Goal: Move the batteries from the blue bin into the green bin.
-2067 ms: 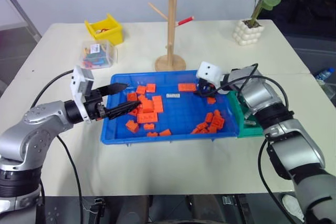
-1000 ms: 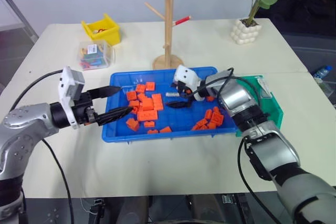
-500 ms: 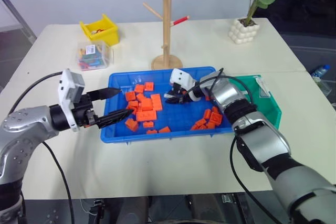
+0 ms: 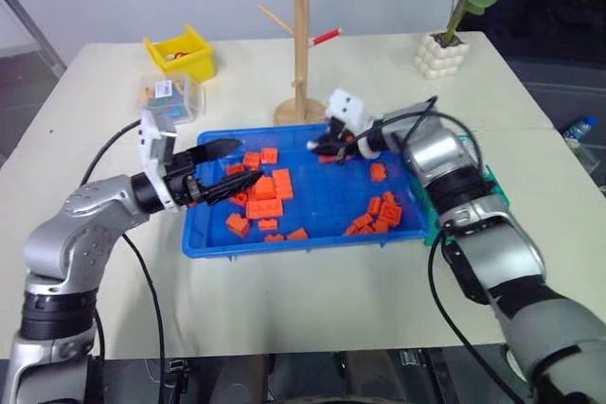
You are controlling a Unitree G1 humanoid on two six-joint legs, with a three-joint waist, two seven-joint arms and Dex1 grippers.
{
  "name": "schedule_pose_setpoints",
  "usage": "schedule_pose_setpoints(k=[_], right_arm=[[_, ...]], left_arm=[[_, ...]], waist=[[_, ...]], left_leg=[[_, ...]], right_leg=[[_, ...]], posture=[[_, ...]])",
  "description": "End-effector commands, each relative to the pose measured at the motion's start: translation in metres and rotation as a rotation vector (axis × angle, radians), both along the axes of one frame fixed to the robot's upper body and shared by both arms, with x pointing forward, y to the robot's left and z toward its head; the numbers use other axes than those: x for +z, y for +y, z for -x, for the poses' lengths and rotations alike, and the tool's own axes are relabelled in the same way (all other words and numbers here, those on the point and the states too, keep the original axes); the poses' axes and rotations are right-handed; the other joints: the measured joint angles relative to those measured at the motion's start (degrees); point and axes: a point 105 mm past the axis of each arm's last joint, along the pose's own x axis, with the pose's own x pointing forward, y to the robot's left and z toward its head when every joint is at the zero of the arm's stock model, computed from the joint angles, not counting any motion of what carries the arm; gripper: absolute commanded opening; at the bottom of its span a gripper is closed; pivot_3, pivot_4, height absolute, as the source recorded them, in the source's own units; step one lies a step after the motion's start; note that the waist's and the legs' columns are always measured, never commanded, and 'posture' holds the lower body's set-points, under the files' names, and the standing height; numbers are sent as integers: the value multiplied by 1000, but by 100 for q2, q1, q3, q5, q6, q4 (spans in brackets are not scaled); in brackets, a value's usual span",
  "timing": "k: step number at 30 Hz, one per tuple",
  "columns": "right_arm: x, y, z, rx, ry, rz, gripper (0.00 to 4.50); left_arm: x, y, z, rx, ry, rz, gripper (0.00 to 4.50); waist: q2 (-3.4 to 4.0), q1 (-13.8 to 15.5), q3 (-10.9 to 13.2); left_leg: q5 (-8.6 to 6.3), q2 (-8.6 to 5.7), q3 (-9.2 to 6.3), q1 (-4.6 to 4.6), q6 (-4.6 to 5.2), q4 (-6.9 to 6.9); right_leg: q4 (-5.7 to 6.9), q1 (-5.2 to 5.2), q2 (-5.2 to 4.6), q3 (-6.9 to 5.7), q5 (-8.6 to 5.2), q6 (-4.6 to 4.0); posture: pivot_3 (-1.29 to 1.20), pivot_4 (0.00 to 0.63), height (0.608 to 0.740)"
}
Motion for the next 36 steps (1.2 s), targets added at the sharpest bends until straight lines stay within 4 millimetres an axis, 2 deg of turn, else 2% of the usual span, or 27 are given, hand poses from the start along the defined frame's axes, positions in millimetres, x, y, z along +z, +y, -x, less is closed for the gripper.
schedule_pose_setpoints(k=[1,5,8,11,16,19,23,26,28,31,33,36], right_arm=[[39,-25,11,-34,-88,-24,754],[57,-61,25,-134,-115,-12,754],[54,-98,40,-241,-105,44,754],[49,-125,56,-328,-74,53,754],[28,-144,80,-399,-3,75,754],[20,-148,85,-427,17,67,754],[9,-157,83,-464,30,76,2058],[8,-159,81,-465,19,84,3686],[11,-161,77,-474,5,84,4488],[23,-164,69,-494,-45,60,4488],[43,-168,56,-538,-124,-17,4488],[66,-189,38,-635,-247,-101,4488]], left_arm=[[8,-9,0,-72,-42,-17,4500],[9,-17,1,-127,-46,-30,4500],[10,-23,3,-169,-52,-44,4500],[11,-28,3,-194,-59,-48,4500],[12,-31,-2,-200,-68,-53,4500],[12,-31,-4,-204,-73,-62,4500],[13,-30,-7,-205,-77,-68,4500],[14,-28,-7,-200,-80,-69,4500],[15,-26,-8,-189,-83,-67,4500],[21,-21,-12,-141,-104,-52,4500],[33,-11,-18,-69,-135,-11,4500],[53,13,-27,68,-184,53,4500]], waist=[[0,27,0],[0,15,0],[0,22,0],[0,18,0],[0,11,0],[1,10,0],[1,24,0],[0,23,0],[0,17,0],[1,10,0],[0,-3,1],[0,17,1]], left_leg=[[0,-1,-1,-4,0,1],[0,-3,0,-6,0,1],[-1,-2,0,-5,1,0],[-1,-2,4,-5,2,2],[-1,1,8,-4,3,4],[-1,2,11,-3,3,6],[-1,2,12,-3,3,10],[-1,2,12,-4,3,10],[-1,2,12,-4,3,9],[-1,2,12,-3,3,9],[-1,2,12,-3,3,9],[-1,3,12,-1,3,8]], right_leg=[[-2,0,0,0,0,0],[-5,1,-3,0,0,1],[-5,2,-3,-1,-1,1],[-9,3,-5,0,-1,1],[-8,4,-5,1,-1,2],[-8,5,-5,1,-2,2],[-8,6,-6,1,-1,2],[-9,6,-6,1,-1,2],[-9,6,-6,1,-1,2],[-9,6,-6,1,-1,2],[-9,6,-6,1,-1,2],[-8,5,-6,1,0,2]], posture=[[0,150,740],[0,150,740],[0,150,740],[0,150,740],[0,150,740],[0,150,740],[0,150,740],[0,150,740],[0,150,740],[0,150,740],[0,150,740],[0,150,740]])
